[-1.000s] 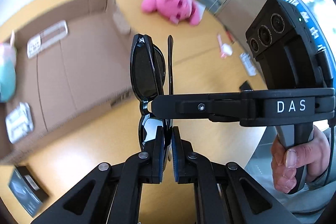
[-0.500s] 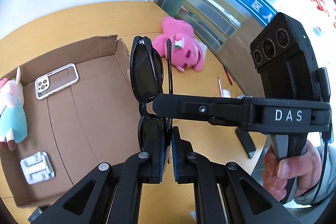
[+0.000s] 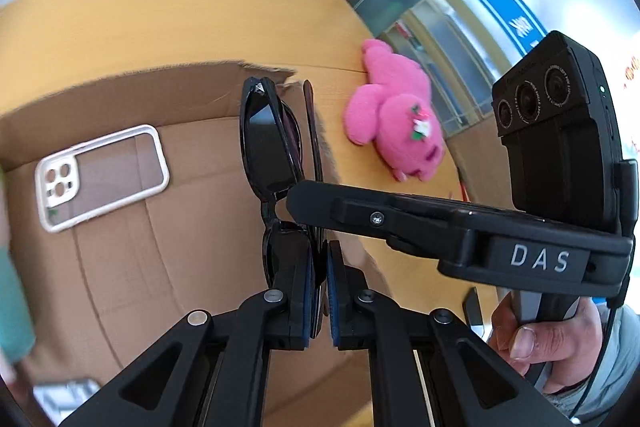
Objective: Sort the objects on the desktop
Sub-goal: 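Carry the sunglasses over the box and open the left gripper, then raise both tools away from the box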
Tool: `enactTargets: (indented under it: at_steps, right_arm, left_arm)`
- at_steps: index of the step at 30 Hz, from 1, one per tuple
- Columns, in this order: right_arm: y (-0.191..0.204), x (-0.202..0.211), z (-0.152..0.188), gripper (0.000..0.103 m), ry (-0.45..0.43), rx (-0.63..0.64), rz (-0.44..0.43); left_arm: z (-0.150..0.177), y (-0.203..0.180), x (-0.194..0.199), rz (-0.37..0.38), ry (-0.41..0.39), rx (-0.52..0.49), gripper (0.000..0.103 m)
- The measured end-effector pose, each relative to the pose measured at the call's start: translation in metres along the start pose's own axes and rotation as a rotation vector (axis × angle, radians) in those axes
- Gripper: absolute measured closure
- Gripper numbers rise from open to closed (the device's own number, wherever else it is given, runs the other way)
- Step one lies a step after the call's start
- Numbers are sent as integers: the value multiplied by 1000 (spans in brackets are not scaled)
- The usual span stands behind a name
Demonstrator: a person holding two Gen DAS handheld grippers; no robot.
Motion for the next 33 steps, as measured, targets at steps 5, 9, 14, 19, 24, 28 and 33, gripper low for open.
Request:
enactTargets:
  at_steps: [5, 9, 14, 19, 24, 28, 33]
  right_arm:
    - [-28, -43, -21, 95, 47, -13, 80]
    - [-50, -66, -30, 95, 72, -20, 154]
    - [-74, -87, -29, 96, 103, -50, 226]
    - [-82, -96, -28, 96, 106, -48, 260]
    - [-72, -98, -31, 94, 107, -46, 243]
    - [-57, -74, -35, 68, 74, -12, 221]
    - [-13, -14, -12, 42, 6, 100, 247]
  left_arm:
    - [-20, 38, -50, 60, 55, 115, 98]
    - [-27, 61, -85, 121, 100, 221, 98]
    - [-28, 67, -120, 82, 157, 232, 98]
    - [-28, 68, -131, 50, 161, 258, 96]
    - [-24, 67, -123, -29, 182, 264, 77]
    - [-17, 48, -90, -103, 141, 177, 70]
    - [5, 14, -16, -216, 17, 84, 41]
Point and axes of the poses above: each gripper's, at about its wrist camera, not at the fingertips, and x roughly against the way its jaws point, y to its left, z to its underside, the point moved 2 cm from there along -x, roughly the way its jaws point, and after that the axes turned 7 degrees about -y, right-handed, at the moved point
